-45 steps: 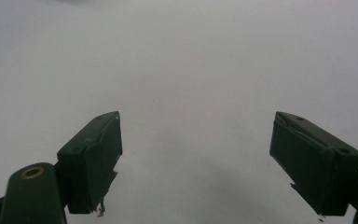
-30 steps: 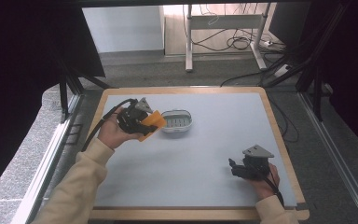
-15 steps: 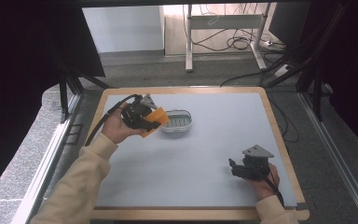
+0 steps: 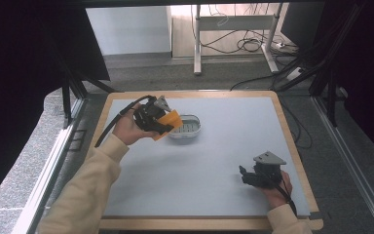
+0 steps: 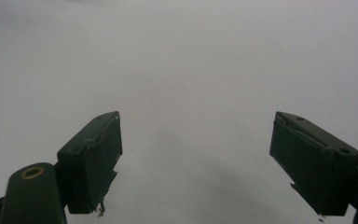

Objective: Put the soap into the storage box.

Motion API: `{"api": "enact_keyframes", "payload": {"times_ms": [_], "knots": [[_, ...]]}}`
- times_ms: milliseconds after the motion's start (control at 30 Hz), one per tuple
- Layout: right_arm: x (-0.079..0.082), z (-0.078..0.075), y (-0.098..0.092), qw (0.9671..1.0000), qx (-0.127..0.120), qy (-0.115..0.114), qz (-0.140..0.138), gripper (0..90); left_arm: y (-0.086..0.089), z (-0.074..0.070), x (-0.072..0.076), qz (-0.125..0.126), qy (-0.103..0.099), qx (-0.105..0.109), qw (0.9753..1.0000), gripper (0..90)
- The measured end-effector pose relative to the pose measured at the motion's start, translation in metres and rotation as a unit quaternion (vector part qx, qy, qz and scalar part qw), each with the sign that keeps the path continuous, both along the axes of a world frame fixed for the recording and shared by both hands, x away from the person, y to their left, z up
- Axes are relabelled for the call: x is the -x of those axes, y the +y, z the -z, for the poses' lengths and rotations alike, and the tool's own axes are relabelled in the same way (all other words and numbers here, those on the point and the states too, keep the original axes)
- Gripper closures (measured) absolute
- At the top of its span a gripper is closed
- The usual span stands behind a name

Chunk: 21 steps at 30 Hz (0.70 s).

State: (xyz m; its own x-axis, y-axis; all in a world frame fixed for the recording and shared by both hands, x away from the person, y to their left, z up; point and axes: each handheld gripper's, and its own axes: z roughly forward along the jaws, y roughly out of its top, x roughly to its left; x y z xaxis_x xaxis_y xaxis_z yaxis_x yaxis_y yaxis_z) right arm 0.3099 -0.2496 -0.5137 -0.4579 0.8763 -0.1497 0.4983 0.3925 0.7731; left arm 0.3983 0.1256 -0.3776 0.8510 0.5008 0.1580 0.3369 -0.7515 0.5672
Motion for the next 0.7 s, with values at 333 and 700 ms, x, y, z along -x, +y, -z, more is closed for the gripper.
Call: {"api": "enact_keyframes", "payload": {"times_ms": [333,700], "knots": [[-0.001,0.001,0.0,1.0,0.0,0.0,0.001,17.2,-0.011,0.001,-0.011,0.01,-0.003,-0.008,0.9999,61.6],[-0.001,0.001,-0.001,1.0,-0.001,0.0,0.003,17.2,-0.018,0.0,-0.023,0.026,-0.003,-0.018,0.9995,61.6]]}}
